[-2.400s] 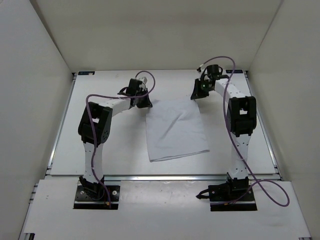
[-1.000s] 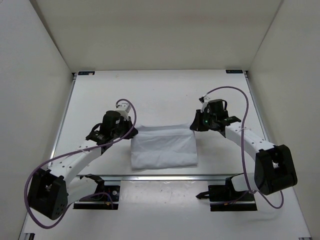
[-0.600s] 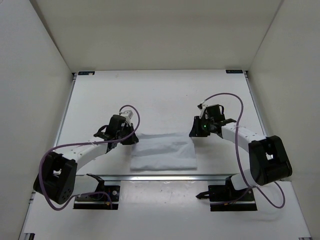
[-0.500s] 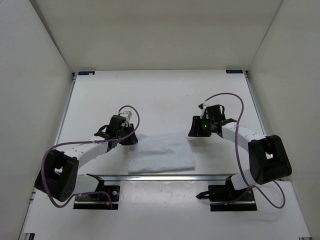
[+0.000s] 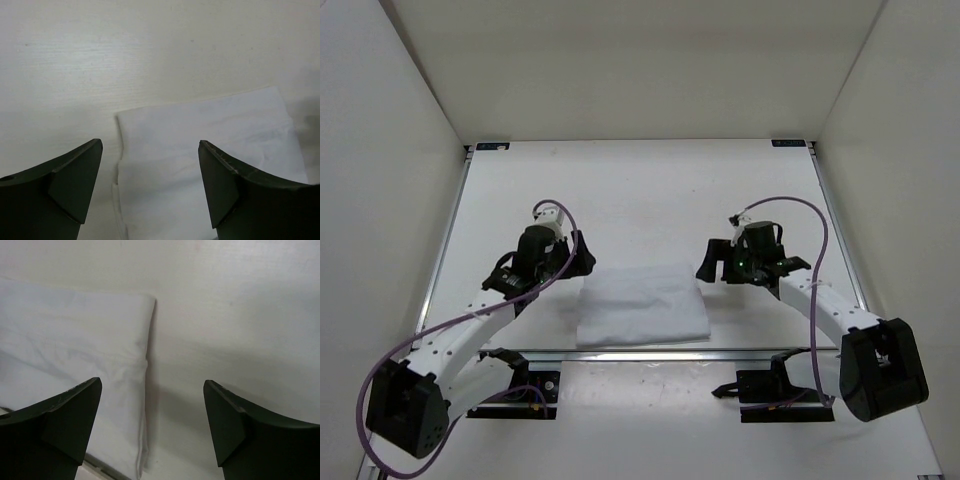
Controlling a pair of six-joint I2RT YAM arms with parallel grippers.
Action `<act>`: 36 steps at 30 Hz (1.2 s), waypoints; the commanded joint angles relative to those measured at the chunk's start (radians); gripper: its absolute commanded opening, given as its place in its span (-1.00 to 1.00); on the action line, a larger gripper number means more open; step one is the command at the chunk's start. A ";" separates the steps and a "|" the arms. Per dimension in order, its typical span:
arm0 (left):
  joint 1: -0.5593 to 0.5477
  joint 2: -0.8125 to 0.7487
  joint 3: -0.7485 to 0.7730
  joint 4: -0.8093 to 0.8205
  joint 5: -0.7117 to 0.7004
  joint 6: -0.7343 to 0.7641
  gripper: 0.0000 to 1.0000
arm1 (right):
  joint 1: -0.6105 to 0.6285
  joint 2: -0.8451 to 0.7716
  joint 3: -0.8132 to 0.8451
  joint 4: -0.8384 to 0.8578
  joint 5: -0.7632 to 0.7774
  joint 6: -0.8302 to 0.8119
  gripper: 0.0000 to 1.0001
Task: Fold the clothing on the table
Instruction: Fold the skirt
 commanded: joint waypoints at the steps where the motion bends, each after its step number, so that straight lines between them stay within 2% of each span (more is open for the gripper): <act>1: -0.033 -0.079 -0.086 -0.064 -0.039 -0.094 0.74 | 0.047 -0.045 -0.096 0.021 -0.011 0.078 0.59; 8: -0.077 -0.063 -0.148 -0.101 -0.059 -0.161 0.57 | 0.136 0.039 -0.107 -0.016 0.029 0.135 0.54; 9: -0.083 -0.061 -0.159 -0.098 -0.056 -0.170 0.55 | 0.135 0.059 -0.106 -0.016 0.012 0.133 0.47; 11: -0.086 -0.066 -0.186 -0.080 -0.038 -0.189 0.47 | 0.136 0.097 -0.111 -0.011 -0.017 0.136 0.28; 13: -0.091 -0.075 -0.232 -0.052 -0.027 -0.207 0.41 | 0.145 0.128 -0.108 0.005 -0.023 0.135 -0.04; 17: -0.085 -0.047 -0.252 -0.026 0.011 -0.214 0.36 | 0.173 0.214 -0.087 0.013 -0.040 0.136 -0.48; 21: -0.093 0.016 -0.246 -0.015 0.015 -0.207 0.22 | 0.184 0.284 -0.053 0.039 -0.049 0.139 -0.74; 25: -0.091 0.103 -0.231 0.028 0.038 -0.200 -0.05 | 0.179 0.329 0.010 0.032 -0.039 0.124 -1.00; 27: -0.091 0.147 -0.212 0.039 0.038 -0.191 -0.23 | 0.161 0.338 0.038 0.022 -0.019 0.118 -1.00; 33: -0.063 0.344 -0.067 0.066 0.053 -0.122 -0.56 | 0.031 0.366 0.142 -0.010 0.000 0.041 -0.98; 36: -0.031 0.443 0.030 0.075 0.061 -0.079 -0.65 | -0.025 0.401 0.216 -0.034 0.010 -0.002 -1.00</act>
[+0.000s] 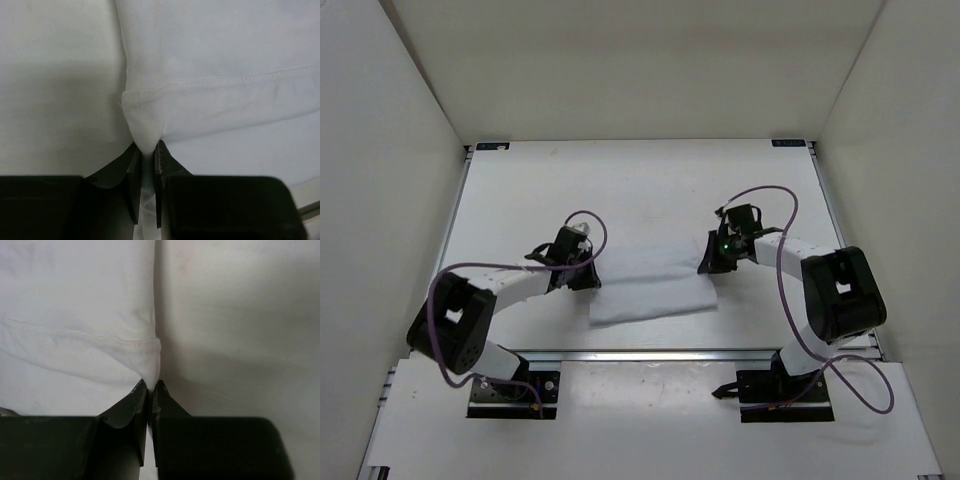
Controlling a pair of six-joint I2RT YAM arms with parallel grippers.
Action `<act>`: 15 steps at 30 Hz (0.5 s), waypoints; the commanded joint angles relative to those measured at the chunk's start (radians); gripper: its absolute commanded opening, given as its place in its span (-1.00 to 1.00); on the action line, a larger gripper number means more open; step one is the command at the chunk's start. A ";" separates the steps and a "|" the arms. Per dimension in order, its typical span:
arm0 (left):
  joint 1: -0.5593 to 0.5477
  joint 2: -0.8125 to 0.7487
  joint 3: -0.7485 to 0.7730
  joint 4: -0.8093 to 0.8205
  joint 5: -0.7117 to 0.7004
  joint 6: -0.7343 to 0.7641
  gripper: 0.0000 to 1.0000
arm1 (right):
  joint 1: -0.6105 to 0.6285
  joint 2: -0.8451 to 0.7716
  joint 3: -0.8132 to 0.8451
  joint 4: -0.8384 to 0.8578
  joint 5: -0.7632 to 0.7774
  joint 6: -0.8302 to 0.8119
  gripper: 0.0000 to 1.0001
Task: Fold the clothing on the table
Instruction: Fold the skirt
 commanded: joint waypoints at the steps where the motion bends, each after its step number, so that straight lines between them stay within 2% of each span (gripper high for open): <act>1: 0.041 0.091 0.112 0.004 0.007 0.077 -0.65 | -0.072 0.043 0.108 -0.030 0.060 -0.090 -1.00; 8: 0.026 0.342 0.374 -0.008 0.034 0.129 -0.73 | -0.087 0.172 0.383 -0.159 0.062 -0.163 -1.00; 15: 0.019 0.456 0.435 0.035 0.070 0.117 -0.80 | 0.052 0.268 0.721 -0.286 0.066 -0.165 -0.99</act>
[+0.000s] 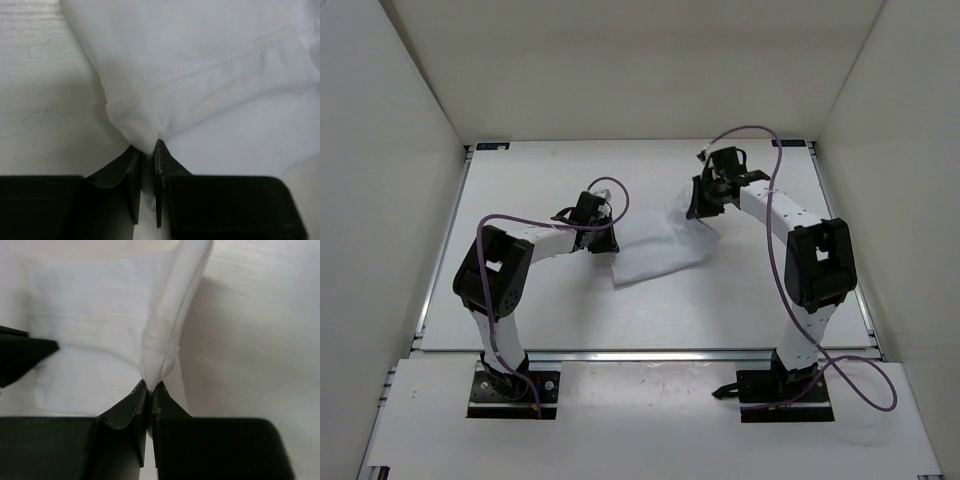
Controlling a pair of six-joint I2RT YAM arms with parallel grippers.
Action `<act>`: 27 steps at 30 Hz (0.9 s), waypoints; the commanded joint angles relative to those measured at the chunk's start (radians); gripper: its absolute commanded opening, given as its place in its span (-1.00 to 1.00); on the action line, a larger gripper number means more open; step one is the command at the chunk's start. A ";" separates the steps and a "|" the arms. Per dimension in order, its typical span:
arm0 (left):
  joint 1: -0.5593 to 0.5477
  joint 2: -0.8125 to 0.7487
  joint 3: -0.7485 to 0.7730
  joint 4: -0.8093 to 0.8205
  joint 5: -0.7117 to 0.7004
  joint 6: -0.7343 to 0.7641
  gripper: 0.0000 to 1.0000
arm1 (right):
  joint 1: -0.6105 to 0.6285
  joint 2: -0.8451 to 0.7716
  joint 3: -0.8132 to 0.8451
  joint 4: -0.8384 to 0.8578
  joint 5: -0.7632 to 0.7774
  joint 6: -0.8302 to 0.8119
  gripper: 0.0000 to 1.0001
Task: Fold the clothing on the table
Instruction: Fold the skirt
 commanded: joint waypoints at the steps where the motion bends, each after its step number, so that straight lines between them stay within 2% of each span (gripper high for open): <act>1: -0.006 0.034 -0.003 0.002 0.018 0.025 -0.81 | 0.096 0.036 0.161 -0.087 0.010 -0.022 -1.00; 5: -0.002 0.037 -0.036 0.038 0.036 -0.002 -0.81 | 0.179 0.134 0.357 -0.147 0.005 0.011 -1.00; 9: 0.012 0.038 -0.034 0.055 0.050 -0.007 -0.81 | 0.260 0.216 0.450 -0.178 -0.027 0.054 -0.99; 15: 0.025 0.015 -0.065 0.085 0.061 -0.019 -0.81 | 0.359 0.262 0.441 -0.179 -0.051 0.066 -1.00; 19: 0.040 -0.005 -0.097 0.094 0.075 -0.021 -0.81 | 0.366 0.297 0.430 -0.161 -0.088 0.100 -0.95; 21: 0.048 -0.015 -0.105 0.105 0.076 -0.022 -0.81 | 0.371 0.314 0.439 -0.144 -0.108 0.118 -0.82; 27: 0.078 -0.031 -0.138 0.123 0.102 -0.018 -0.76 | 0.360 0.253 0.525 -0.202 -0.061 0.121 0.40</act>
